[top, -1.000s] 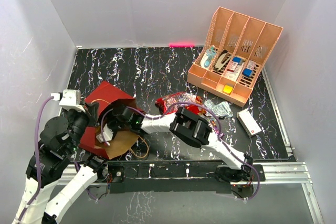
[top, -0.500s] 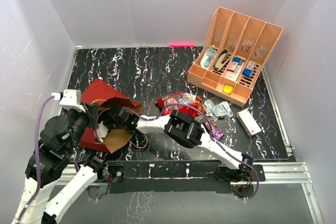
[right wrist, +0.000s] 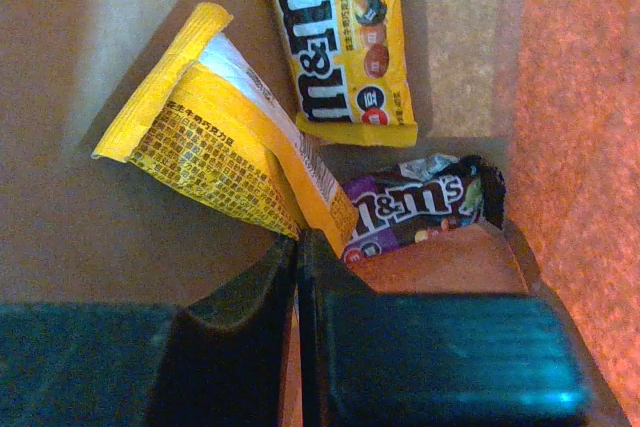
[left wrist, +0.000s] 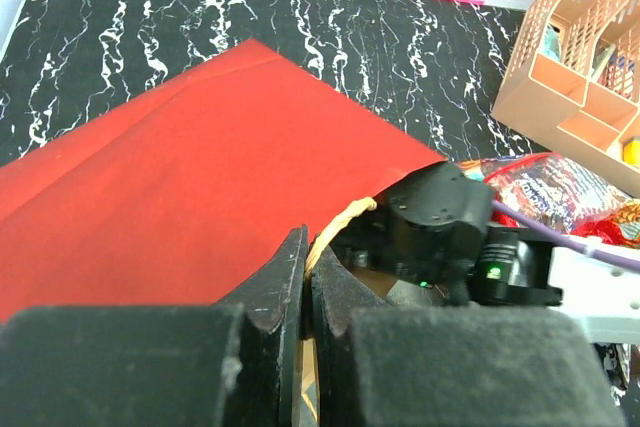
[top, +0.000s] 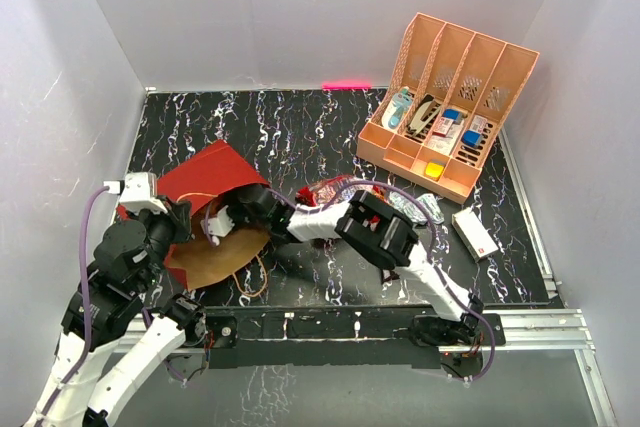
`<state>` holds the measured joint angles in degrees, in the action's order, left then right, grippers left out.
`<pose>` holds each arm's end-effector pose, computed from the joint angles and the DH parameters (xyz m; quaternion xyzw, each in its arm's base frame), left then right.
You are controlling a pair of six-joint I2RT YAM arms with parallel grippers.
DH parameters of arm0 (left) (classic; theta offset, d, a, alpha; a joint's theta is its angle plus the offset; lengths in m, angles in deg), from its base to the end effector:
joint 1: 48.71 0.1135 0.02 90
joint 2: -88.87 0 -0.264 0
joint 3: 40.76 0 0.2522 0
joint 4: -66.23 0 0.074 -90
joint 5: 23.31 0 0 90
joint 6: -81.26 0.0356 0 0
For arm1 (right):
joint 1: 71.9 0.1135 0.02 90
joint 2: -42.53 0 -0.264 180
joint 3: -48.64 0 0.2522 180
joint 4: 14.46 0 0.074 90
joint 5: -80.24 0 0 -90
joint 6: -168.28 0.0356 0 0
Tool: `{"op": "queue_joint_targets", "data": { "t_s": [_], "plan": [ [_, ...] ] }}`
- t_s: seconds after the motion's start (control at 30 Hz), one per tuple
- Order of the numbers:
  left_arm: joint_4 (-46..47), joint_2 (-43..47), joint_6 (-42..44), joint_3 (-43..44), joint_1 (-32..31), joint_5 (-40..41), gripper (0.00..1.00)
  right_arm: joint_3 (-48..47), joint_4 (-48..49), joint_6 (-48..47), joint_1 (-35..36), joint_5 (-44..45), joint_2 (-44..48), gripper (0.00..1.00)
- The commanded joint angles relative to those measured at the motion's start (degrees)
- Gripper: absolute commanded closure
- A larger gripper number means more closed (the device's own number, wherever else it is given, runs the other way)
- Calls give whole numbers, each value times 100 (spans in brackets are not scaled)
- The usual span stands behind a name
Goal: Take the snacks out of the paper bag
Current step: Take out the snack from the paper bag.
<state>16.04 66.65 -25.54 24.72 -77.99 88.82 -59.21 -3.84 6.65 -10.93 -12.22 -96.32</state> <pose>0.0637 -0.0203 0.3733 -0.0467 0.7441 -0.1225 0.6551 0.2596 0.4709 0.1192 -0.7566 0.3187 -0.0355 0.5699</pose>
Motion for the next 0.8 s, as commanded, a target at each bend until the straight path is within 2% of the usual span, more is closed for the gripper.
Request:
{"op": "queue_joint_targets", "data": {
  "t_s": [0.0, 0.17, 0.37, 0.47, 0.6, 0.77],
  "plan": [
    [101, 127, -275, -60, -20, 328, 100, 680, 608, 273, -1, 87, 906, 92],
    [78, 28, -380, 53, -25, 291, 100, 1374, 577, 948, 182, -360, 1628, 92],
    [-5, -202, -506, 280, -24, 287, 100, 2037, 888, 2475, 411, -857, 2413, 92],
    [-56, -289, -526, 404, -25, 254, 100, 2427, 877, 3065, 544, -787, 2865, 92],
    [-105, -349, -535, 524, -25, 290, 100, 3073, 269, 3885, 600, -583, 3729, 92],
    [-117, -370, -544, 556, -25, 312, 100, 4035, -586, 4940, 596, -189, 5288, 92]
  ]
}}
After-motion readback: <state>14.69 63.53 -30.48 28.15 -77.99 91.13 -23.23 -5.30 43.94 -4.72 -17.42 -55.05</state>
